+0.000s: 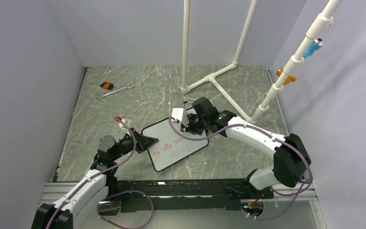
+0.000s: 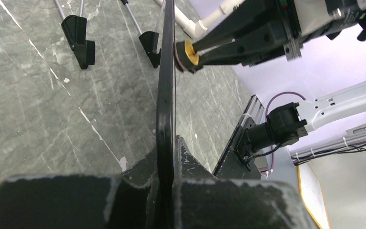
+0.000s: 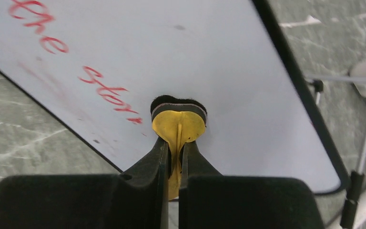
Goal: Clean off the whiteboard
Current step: Erase the whiteboard at the center of the board.
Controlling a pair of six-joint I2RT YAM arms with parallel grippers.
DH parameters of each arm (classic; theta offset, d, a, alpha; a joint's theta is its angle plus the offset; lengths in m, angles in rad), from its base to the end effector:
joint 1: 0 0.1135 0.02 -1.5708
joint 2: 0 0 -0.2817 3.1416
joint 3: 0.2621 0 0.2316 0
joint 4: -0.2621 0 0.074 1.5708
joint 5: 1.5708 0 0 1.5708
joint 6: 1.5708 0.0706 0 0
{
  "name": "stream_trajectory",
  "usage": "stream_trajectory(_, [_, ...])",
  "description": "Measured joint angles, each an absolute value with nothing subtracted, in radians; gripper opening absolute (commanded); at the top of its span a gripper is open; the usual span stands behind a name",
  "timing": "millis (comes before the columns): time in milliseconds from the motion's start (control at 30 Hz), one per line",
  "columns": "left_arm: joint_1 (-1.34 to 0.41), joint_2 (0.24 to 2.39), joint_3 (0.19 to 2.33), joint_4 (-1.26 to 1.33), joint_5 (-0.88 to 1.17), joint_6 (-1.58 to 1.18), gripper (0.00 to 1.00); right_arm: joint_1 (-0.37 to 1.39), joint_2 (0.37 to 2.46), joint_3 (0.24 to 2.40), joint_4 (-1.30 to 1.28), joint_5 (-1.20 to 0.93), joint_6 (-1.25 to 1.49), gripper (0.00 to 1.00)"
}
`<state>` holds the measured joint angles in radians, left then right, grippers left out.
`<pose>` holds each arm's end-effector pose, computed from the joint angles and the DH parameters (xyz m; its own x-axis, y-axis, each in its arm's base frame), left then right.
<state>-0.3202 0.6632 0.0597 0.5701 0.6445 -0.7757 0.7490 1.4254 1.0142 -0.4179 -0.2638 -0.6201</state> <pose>0.1258 -0.0864 0.2050 -0.5979 -0.3914 -0.6995 0.5644 0.4141 -0.7141 0.2103 0.2206 0.2530 0.0175 -0.7497 -0.6615 -0.9537 0.1861 -0.2361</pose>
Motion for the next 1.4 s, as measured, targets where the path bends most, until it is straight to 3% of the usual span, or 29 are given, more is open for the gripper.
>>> stream_trajectory(367, [-0.320, 0.741, 0.060, 0.641, 0.659, -0.780, 0.00, 0.847, 1.438, 1.016, -0.432, -0.241, -0.657, 0.00])
stream_trajectory(867, [-0.318, 0.843, 0.074, 0.718, 0.690, -0.806, 0.00, 1.249, 1.570, 1.118, -0.448, -0.040, -0.756, 0.00])
stream_trajectory(1400, [-0.311, 0.905, 0.074, 0.770, 0.691, -0.810, 0.00, 1.339, 1.631, 1.139, -0.346, 0.222, -0.736, 0.00])
